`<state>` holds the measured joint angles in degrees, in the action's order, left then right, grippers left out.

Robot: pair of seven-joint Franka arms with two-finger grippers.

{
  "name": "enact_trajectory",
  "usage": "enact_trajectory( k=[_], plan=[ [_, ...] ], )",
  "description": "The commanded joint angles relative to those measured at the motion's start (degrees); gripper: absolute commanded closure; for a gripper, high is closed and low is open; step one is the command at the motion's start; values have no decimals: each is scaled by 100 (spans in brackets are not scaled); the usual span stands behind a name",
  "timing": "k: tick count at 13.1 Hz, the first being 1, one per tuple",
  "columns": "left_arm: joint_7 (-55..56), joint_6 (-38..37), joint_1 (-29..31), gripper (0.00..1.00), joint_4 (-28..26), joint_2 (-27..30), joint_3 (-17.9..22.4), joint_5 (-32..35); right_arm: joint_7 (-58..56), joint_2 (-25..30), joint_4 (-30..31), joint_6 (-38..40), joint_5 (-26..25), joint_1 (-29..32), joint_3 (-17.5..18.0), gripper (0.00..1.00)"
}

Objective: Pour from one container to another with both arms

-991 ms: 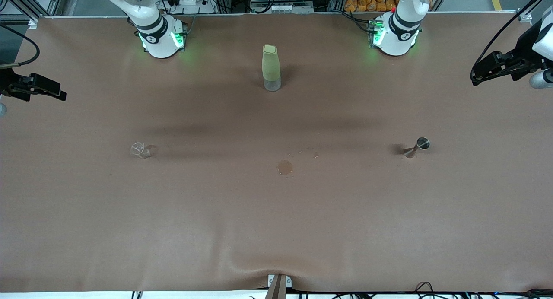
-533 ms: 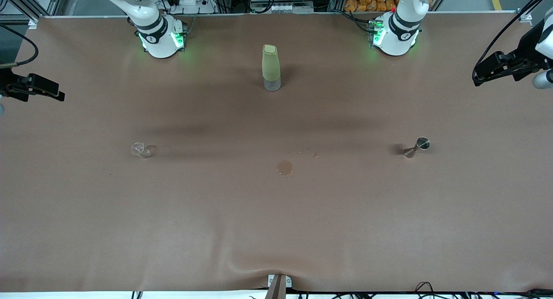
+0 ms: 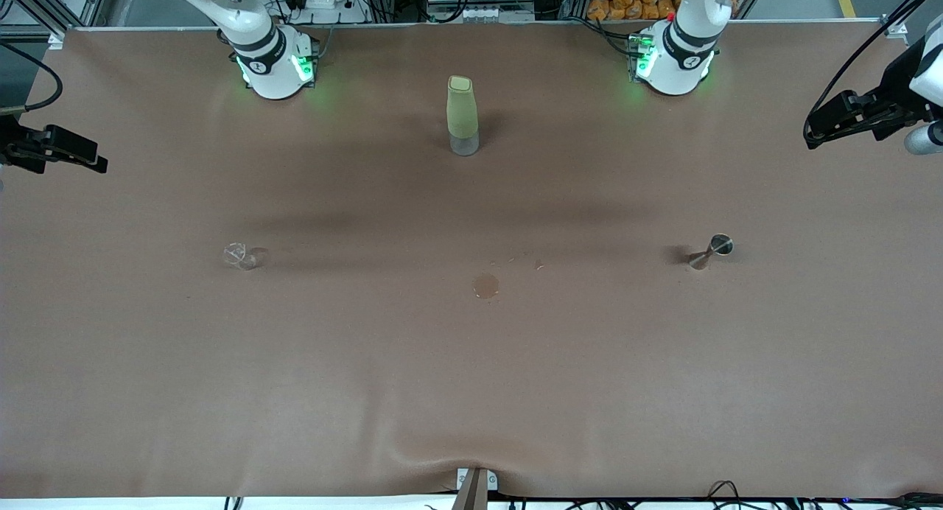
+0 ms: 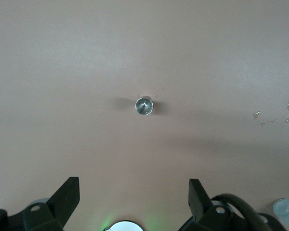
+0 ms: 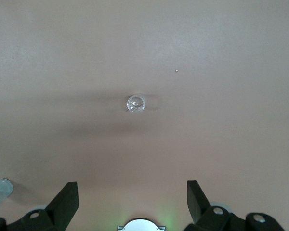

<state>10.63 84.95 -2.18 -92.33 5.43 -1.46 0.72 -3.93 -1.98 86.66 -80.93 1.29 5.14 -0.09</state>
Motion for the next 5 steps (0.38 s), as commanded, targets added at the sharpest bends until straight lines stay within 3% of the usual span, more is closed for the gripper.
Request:
enact_trajectory(
  k=[1, 5],
  plan=[
    [-70, 75, -54, 0, -74, 37, 50, -2, 76, 13, -52, 7, -164, 101, 105, 0],
    [-70, 75, -63, 0, -153, 37, 41, 7, 68, 13, -52, -11, -164, 101, 105, 0]
  ],
)
